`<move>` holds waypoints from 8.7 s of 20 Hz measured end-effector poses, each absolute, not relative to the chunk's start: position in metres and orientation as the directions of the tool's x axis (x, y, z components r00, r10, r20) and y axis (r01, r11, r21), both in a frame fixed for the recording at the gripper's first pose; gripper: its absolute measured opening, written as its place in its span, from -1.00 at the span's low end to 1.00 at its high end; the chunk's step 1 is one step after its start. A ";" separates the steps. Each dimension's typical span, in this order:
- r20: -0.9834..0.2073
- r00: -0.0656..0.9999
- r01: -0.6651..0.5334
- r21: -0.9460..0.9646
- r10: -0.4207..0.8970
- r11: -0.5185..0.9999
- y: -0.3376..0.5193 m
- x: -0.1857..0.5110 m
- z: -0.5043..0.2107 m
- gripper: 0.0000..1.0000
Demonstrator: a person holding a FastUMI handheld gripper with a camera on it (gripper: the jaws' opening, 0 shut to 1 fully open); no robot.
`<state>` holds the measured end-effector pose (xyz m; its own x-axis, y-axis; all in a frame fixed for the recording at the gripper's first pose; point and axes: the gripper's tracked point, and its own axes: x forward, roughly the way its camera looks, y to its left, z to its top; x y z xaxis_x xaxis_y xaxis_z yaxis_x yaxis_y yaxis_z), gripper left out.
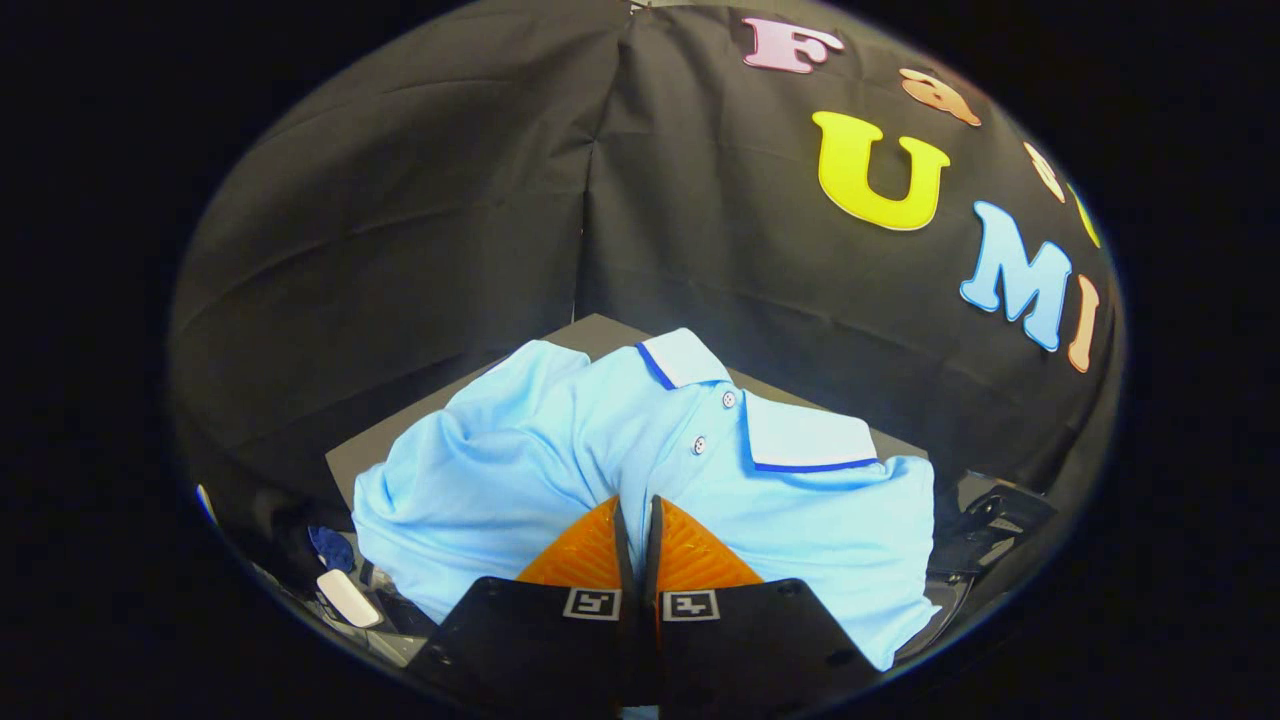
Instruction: Put the clothes into the washing machine and then close the washing machine lid.
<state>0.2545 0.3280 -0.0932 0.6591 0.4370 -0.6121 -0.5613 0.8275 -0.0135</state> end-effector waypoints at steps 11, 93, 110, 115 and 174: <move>-0.411 0.755 -0.554 0.019 0.511 0.833 0.310 0.269 0.009 -0.97; -0.769 0.617 -0.107 0.129 0.167 0.986 -0.095 0.301 -0.244 -0.97; -0.906 0.422 -0.018 0.042 0.046 0.999 -0.080 0.309 -0.362 -0.96; -0.913 0.397 0.016 0.109 0.094 0.994 -0.061 0.303 -0.366 0.02; -0.607 0.792 -0.010 0.093 0.065 0.996 -0.094 0.509 -0.134 0.93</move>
